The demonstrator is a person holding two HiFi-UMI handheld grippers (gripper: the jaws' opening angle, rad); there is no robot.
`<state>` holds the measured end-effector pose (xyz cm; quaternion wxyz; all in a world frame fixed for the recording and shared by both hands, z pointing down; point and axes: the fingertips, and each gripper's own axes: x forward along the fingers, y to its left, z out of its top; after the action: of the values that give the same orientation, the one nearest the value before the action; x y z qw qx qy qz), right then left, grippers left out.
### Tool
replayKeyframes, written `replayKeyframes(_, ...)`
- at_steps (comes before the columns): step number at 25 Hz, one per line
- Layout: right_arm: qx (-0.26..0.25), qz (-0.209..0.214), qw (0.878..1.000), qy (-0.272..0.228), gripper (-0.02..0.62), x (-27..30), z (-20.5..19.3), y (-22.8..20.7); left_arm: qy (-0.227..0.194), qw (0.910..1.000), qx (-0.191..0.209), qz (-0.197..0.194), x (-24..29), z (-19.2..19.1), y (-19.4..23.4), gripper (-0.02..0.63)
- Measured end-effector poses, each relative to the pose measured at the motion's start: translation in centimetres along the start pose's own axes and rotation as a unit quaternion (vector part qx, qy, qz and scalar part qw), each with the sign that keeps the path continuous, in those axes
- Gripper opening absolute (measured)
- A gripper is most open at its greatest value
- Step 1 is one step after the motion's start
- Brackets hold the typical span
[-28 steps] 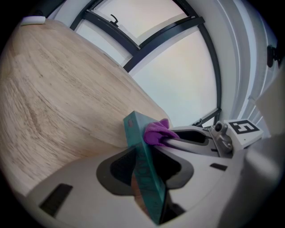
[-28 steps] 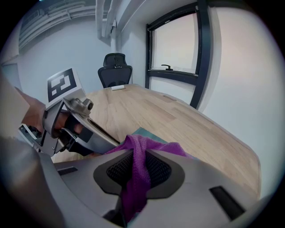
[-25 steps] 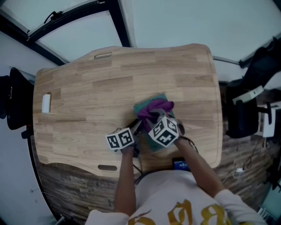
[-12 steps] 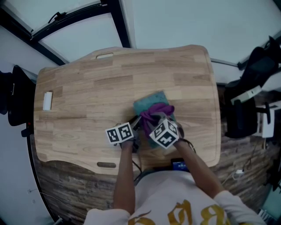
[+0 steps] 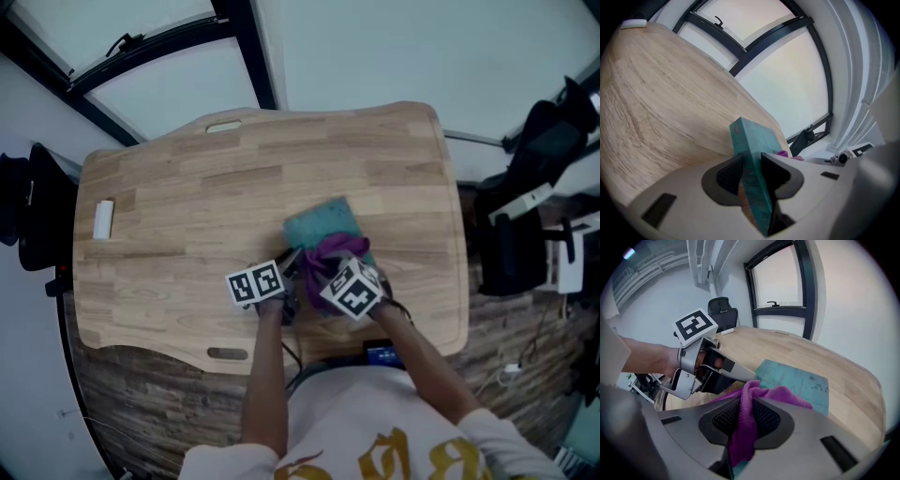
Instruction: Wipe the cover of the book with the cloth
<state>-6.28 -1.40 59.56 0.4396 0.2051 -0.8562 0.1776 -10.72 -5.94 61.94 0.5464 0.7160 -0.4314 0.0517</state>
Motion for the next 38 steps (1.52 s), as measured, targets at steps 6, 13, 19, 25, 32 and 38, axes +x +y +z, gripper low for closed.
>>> replayKeyframes(6, 0.013, 0.023, 1.0, 0.007, 0.066, -0.4, -0.7, 1.1, 0.0, 1.0, 0.002, 0.001, 0.0, 0.0, -0.1, 0.124)
replayKeyframes(13, 0.006, 0.026, 1.0, -0.004, 0.066, -0.5, -0.6, 1.9, 0.001, 1.0, -0.002, -0.002, 0.0, 0.0, -0.1, 0.124)
replayKeyframes(19, 0.0, 0.023, 1.0, -0.004, 0.066, -0.8, -1.5, 1.6, 0.0, 1.0, 0.002, 0.0, 0.1, 0.0, 0.0, 0.124)
replayKeyframes(25, 0.013, 0.018, 1.0, 0.004, 0.066, -1.5, -2.5, 0.4, -0.001, 1.0, 0.0, 0.0, 0.1, 0.1, 0.0, 0.124)
replayKeyframes(32, 0.048, 0.003, 0.999, -0.004, 0.066, -2.7, -3.5, -0.9, -0.001, 1.0, 0.004, 0.001, 0.1, -0.1, 0.1, 0.124)
replayKeyframes(38, 0.072, -0.017, 0.997, -0.003, 0.066, -3.3, -4.2, -1.5, -0.004, 0.9999, 0.007, 0.006, -0.1, 0.0, 0.4, 0.124)
